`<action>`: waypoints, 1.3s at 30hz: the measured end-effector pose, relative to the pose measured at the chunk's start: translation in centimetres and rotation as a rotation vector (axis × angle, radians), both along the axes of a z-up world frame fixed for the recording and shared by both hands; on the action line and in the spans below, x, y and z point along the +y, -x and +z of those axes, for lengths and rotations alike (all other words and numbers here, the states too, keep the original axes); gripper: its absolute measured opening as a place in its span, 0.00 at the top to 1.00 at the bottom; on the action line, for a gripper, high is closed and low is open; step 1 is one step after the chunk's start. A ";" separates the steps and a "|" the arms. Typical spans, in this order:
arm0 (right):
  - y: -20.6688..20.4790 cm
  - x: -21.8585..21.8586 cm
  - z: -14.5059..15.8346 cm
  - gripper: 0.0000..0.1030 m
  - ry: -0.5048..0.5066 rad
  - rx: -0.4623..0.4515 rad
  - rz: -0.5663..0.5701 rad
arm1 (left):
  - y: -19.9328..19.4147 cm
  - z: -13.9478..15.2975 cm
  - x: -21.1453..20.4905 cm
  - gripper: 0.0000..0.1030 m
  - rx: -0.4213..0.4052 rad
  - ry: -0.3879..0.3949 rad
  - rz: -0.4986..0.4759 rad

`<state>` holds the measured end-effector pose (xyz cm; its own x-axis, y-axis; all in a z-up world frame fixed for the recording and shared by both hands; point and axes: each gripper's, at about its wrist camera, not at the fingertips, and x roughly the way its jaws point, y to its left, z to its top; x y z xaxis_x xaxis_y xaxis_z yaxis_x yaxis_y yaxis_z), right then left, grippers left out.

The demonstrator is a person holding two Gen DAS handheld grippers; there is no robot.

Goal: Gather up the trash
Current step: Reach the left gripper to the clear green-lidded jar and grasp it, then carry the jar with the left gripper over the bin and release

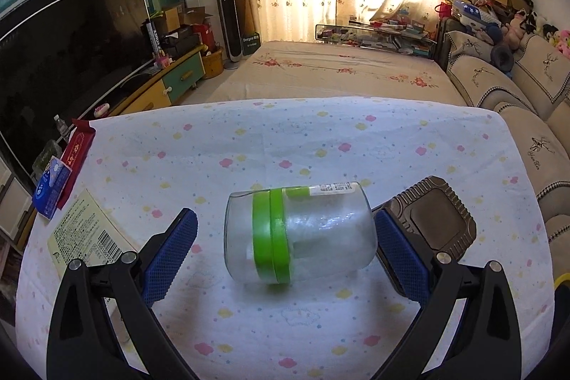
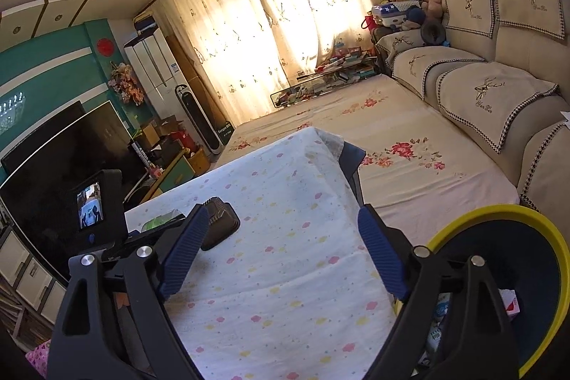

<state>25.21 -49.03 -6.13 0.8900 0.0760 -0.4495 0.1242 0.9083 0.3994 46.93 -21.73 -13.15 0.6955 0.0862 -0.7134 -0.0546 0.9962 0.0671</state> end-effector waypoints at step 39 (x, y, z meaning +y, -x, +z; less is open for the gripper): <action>23.0 -10.6 -2.0 0.18 0.222 0.112 -0.348 | 26.8 7.5 -19.5 0.30 -0.025 0.045 -0.780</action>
